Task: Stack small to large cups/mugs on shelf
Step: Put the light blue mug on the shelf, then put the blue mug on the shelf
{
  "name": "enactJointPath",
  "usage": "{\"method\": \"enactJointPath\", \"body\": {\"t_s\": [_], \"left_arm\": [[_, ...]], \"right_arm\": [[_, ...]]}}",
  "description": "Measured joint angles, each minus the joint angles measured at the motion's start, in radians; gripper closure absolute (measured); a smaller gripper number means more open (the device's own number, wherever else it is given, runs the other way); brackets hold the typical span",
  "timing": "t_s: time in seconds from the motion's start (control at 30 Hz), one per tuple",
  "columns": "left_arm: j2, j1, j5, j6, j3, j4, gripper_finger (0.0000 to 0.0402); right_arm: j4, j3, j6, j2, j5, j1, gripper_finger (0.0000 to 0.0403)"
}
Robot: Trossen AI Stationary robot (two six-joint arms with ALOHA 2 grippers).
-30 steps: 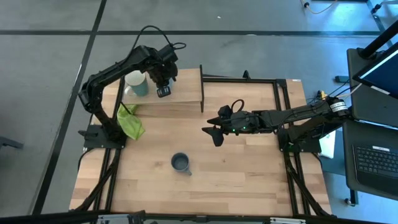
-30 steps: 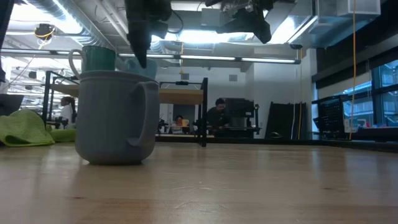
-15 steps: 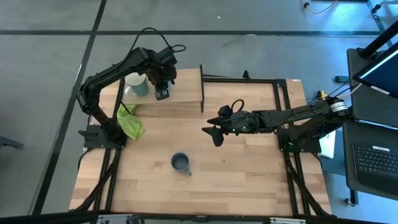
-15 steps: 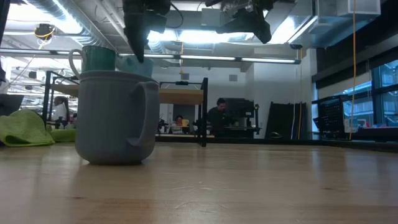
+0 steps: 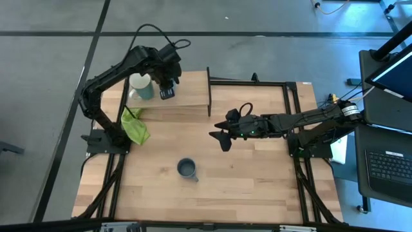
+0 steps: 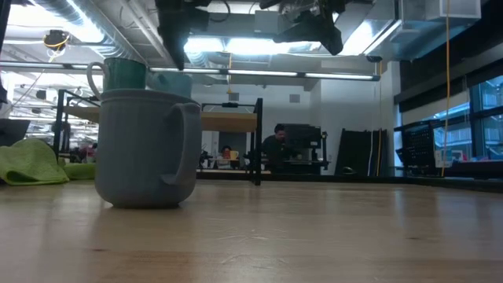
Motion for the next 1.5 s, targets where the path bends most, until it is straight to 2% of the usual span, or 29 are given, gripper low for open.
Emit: {"method": "enactJointPath", "body": {"t_s": [0.27,0.4,0.47,0.53,0.63,0.77,0.93,1.17,1.37,1.5], "left_arm": [[0.001,-0.032,0.020,-0.032,0.085,-0.066,0.0298],[-0.002,-0.117,0.186,-0.151,0.135,-0.140,0.0298],[-0.003,-0.209,0.224,-0.217,0.125,-0.134,0.0299],[-0.010,-0.339,0.200,-0.253,0.100,-0.137,0.0300],[-0.015,-0.531,0.108,-0.338,0.034,-0.138,0.0299],[-0.014,-0.721,-0.027,-0.487,-0.091,-0.124,0.0296],[-0.054,-0.887,-0.033,-0.715,-0.242,0.081,0.0297],[-0.066,-0.958,-0.034,-1.164,-0.372,0.246,0.0295],[-0.066,-0.980,-0.024,-1.412,-0.506,0.405,0.0291],[-0.064,-0.973,-0.024,-1.510,-0.586,0.511,0.0288]], "right_arm": [[-0.004,0.000,-0.001,0.000,-0.006,-0.011,0.0131],[-0.018,0.000,0.000,0.000,-0.020,-0.028,0.0131],[-0.023,0.000,0.003,0.000,-0.038,-0.040,0.0131],[-0.026,0.000,0.006,0.000,-0.061,-0.049,0.0131],[-0.025,0.000,0.006,0.000,-0.089,-0.055,0.0131],[-0.022,0.000,0.006,-0.001,-0.106,-0.055,0.0131],[-0.020,0.000,-0.010,-0.001,-0.164,-0.055,0.0131],[0.001,0.012,-0.076,-0.001,-0.244,-0.055,0.0131],[0.001,0.039,-0.106,-0.001,-0.243,-0.074,0.0131],[0.000,0.049,-0.128,-0.001,-0.243,-0.090,0.0131]]}}
